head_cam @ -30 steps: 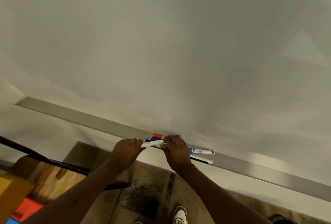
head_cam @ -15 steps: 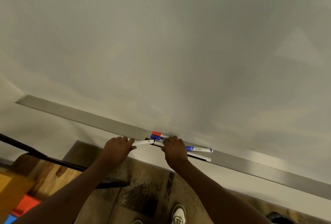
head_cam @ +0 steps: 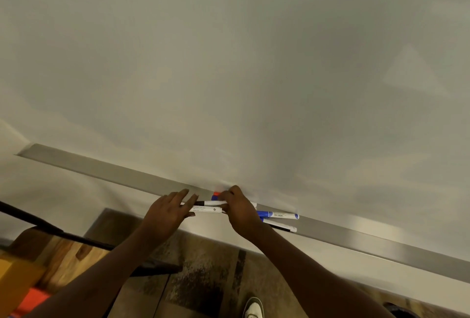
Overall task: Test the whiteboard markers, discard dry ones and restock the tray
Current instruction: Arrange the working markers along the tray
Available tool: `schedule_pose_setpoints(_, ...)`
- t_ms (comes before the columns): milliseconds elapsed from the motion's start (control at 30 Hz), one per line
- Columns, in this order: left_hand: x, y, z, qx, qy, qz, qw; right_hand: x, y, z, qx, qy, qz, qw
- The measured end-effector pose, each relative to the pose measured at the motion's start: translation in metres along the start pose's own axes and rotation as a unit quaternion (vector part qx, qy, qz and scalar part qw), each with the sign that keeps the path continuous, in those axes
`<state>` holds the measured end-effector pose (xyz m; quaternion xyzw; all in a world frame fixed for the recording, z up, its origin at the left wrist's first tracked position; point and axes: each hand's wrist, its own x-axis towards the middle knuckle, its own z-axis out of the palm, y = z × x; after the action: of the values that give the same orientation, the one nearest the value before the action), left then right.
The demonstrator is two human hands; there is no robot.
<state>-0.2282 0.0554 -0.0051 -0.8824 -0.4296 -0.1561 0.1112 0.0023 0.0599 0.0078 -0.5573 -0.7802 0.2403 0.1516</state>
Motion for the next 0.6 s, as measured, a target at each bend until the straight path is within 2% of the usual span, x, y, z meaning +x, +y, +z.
schedule_pose_setpoints(100, 0.001, -0.001, -0.004, 0.005, 0.013, 0.028, 1.000, 0.001, -0.005, -0.006, 0.067, 0.028, -0.006, 0.997)
schedule_pose_setpoints(267, 0.001, -0.001, -0.010, 0.007, 0.015, 0.051, 0.999, 0.001, -0.013, -0.008, 0.094, 0.029, -0.045, 0.994)
schedule_pose_setpoints(367, 0.000, -0.001, -0.015, 0.000, 0.017, 0.068, 0.998, -0.004, -0.016, -0.012, 0.155, 0.030, -0.048, 0.986)
schedule_pose_setpoints(433, -0.001, 0.001, -0.016, -0.020, -0.008, 0.069, 0.997, -0.012, -0.025, -0.017, 0.266, 0.039, -0.040, 0.962)
schedule_pose_setpoints(500, -0.001, -0.001, -0.019, -0.017, -0.021, 0.050, 0.998, -0.013, -0.029, -0.017, 0.343, 0.100, 0.032, 0.933)
schedule_pose_setpoints(533, -0.001, -0.003, -0.020, -0.012, -0.021, 0.037, 0.999, -0.010, -0.026, -0.017, 0.339, 0.123, 0.087, 0.929)
schedule_pose_setpoints(567, -0.002, -0.006, -0.019, -0.008, -0.018, 0.026, 0.999, -0.006, -0.021, -0.018, 0.271, 0.137, 0.135, 0.943)
schedule_pose_setpoints(600, -0.004, -0.009, -0.019, -0.005, -0.022, 0.016, 1.000, -0.003, -0.013, -0.017, 0.139, 0.127, 0.157, 0.970)
